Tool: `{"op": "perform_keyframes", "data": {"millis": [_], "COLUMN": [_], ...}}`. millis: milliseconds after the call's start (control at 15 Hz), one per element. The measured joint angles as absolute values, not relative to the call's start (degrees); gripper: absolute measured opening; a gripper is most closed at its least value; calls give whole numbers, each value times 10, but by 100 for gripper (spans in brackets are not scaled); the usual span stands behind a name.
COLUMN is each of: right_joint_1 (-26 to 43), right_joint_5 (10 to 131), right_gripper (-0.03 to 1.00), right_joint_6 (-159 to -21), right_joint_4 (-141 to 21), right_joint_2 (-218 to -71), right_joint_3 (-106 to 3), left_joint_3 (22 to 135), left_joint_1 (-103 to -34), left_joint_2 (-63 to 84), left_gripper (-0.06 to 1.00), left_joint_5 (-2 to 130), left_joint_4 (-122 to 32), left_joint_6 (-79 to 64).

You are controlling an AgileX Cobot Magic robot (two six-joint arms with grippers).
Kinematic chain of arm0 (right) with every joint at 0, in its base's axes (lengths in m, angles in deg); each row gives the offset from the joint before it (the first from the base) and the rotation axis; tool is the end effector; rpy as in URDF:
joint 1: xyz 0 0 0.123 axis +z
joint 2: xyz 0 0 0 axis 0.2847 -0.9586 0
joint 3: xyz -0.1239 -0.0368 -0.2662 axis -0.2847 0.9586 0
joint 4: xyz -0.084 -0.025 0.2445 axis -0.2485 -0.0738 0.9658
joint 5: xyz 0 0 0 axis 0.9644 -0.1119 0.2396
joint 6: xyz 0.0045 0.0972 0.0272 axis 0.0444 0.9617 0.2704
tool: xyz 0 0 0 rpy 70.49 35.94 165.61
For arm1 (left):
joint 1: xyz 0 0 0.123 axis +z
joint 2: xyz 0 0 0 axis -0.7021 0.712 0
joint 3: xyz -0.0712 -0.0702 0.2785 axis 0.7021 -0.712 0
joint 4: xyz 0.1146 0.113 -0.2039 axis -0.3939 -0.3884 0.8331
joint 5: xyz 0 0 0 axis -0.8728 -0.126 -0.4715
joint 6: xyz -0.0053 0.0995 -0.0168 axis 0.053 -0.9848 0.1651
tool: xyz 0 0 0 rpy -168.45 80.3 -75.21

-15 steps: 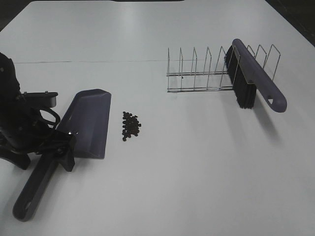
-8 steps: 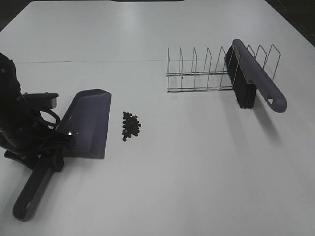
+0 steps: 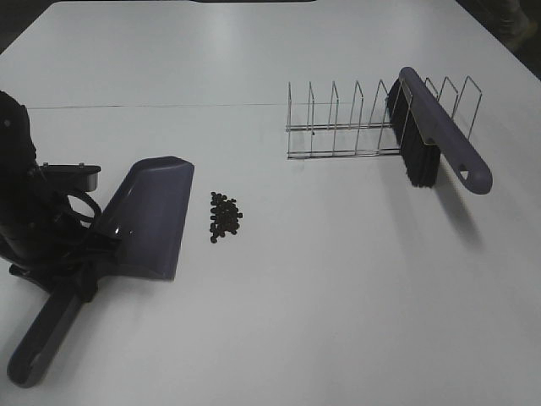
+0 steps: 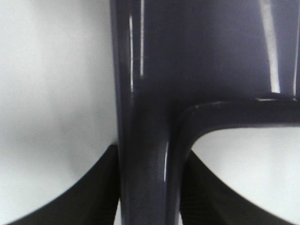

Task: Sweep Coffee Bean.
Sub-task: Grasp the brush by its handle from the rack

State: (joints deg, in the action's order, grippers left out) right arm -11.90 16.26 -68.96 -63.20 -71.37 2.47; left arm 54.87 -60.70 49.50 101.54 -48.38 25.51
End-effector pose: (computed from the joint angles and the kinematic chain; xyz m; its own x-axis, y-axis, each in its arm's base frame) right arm 0.0016 0.0070 0.2589 -0.5303 -0.0459 -0.8466 -0.1395 0.9896 0.0337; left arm 0.3065 -0.1007 0.0917 -0.9847 0.1674 0.0493 0.1611 0.9807 -0.1111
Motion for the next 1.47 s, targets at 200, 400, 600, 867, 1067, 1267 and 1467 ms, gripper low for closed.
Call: {"op": "perform_keyframes", "data": {"millis": [200, 400, 600, 867, 1067, 1267, 1467], "right_joint_1": [-119, -119, -119, -119, -119, -119, -119], "right_joint_5": [163, 161, 159, 141, 126, 121, 119], "right_gripper": [76, 76, 76, 76, 76, 76, 75], "right_joint_6": [-658, -648, -648, -648, -654, -658, -658], "right_joint_4": [-639, -640, -643, -643, -643, -643, -643], "right_joint_2": [-714, -717, -811, -920, -993, -1067, -1114], "right_joint_3": [24, 2, -57, -111, -150, -186, -199], "left_joint_3": [544, 544, 542, 542, 542, 542, 542], "left_joint_1": [-607, -607, -607, -607, -607, -607, -607], "left_joint_2": [467, 455, 455, 455, 455, 455, 455], "left_gripper": [33, 33, 33, 33, 33, 33, 33], "left_joint_5": [1028, 1034, 1045, 1027, 1003, 998, 999], "left_joint_4": [-544, -566, -581, -585, -596, -600, -602], "left_joint_6": [262, 262, 262, 273, 277, 277, 277]}}
